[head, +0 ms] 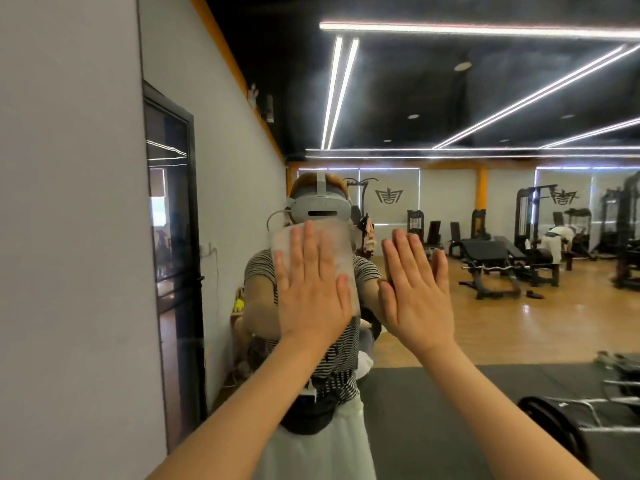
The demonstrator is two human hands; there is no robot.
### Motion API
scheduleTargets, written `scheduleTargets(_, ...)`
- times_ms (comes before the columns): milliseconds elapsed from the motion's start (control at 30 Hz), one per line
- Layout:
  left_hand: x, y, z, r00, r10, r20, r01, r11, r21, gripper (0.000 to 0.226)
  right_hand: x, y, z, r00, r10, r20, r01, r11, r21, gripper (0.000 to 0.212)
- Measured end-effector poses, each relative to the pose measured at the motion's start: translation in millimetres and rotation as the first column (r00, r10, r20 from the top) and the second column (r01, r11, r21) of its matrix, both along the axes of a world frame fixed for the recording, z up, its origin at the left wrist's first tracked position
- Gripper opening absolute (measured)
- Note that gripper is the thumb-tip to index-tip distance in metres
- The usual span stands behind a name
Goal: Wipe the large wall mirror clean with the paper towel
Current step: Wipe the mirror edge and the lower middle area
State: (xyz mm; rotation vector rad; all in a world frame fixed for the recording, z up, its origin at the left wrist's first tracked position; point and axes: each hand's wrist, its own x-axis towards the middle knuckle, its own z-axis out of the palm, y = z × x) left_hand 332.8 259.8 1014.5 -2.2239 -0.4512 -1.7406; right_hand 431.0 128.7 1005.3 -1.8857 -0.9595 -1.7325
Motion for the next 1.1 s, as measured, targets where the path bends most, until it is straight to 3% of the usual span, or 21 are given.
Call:
scheduleTargets(267,-4.0,3.9,0.5,0.999,0.009,-0.039,-0.007,0.999,0.041,0.068,-1.9,-4.1,1.9,0.998,-0.035,-0.056,0.031,0.997,-0.067,0.059)
scheduleTargets(433,-7.7,4.3,0.1,0.998,0.029,-0.053,-0.025,0.998,0.064,0.069,-11.0,-27.8,5.6,0.996,0.069,-0.065,-0.078,0.986,-0.148,0.057)
scheduleTargets(567,-10.4,1.2,2.2,0.999,0.031,-0.036,-0.028,0.997,0.074,0.071,11.0,-79.5,5.7,0.999,-0.009,-0.044,0.004,0.995,-0.104,0.06)
scheduleTargets(700,-9.3,1.8,3.0,0.998,0.064,-0.013,-0.063,0.996,0.06,0.071,51.8,-128.0,12.2,0.986,-0.101,-0.13,0.092,0.993,-0.075,0.07)
scheduleTargets(900,-5.7,0.2,-0.3,0.997,0.052,0.054,-0.055,0.997,0.052,0.071,85.6,-141.6,10.2,0.988,-0.081,-0.131,0.07,0.994,-0.086,0.075)
scheduleTargets(1100,-6.7,-3.3,0.5,0.992,0.123,0.014,-0.123,0.992,-0.025,0.071,93.0,-139.0,8.6,0.995,-0.001,-0.105,-0.003,0.999,-0.042,0.075)
